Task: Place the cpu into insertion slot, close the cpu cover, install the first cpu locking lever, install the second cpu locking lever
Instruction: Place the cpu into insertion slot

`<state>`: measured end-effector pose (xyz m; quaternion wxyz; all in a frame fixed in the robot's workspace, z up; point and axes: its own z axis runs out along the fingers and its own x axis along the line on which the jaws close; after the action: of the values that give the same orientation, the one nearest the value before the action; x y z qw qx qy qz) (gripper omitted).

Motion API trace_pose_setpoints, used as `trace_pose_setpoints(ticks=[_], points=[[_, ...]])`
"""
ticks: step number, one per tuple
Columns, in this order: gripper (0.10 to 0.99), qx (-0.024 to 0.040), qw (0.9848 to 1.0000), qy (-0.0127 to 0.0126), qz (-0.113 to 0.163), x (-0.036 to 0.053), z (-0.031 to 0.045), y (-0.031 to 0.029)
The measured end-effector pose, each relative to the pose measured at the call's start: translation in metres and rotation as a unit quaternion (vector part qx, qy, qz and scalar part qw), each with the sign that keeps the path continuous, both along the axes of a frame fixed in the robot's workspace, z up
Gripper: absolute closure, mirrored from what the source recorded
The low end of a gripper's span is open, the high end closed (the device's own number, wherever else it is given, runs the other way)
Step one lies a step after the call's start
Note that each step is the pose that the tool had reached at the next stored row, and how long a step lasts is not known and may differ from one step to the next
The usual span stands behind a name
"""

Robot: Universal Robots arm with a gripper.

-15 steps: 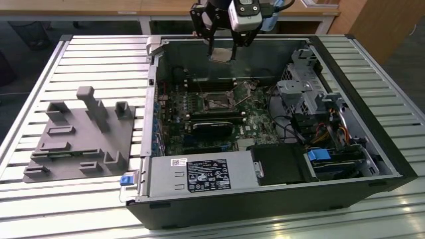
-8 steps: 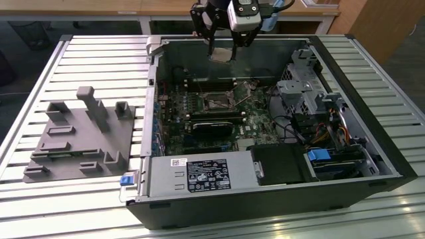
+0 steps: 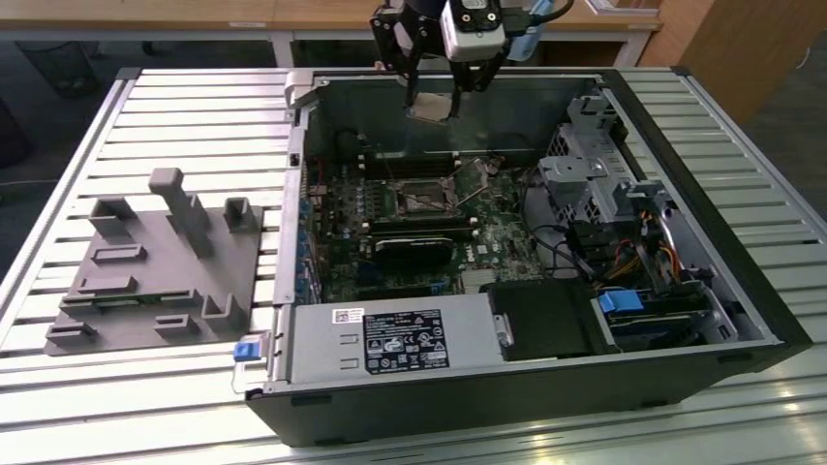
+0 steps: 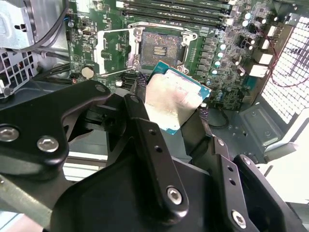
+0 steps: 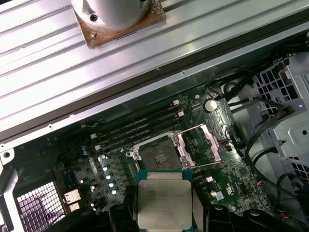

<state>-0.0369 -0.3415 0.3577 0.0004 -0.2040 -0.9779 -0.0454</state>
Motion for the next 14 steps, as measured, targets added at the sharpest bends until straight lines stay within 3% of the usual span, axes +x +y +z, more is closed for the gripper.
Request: trace_pose_setpoints(ticks=[14], points=[[0.545,0.0,0.9997,0.0,-0.025,0.0,-0.0001,0.0]])
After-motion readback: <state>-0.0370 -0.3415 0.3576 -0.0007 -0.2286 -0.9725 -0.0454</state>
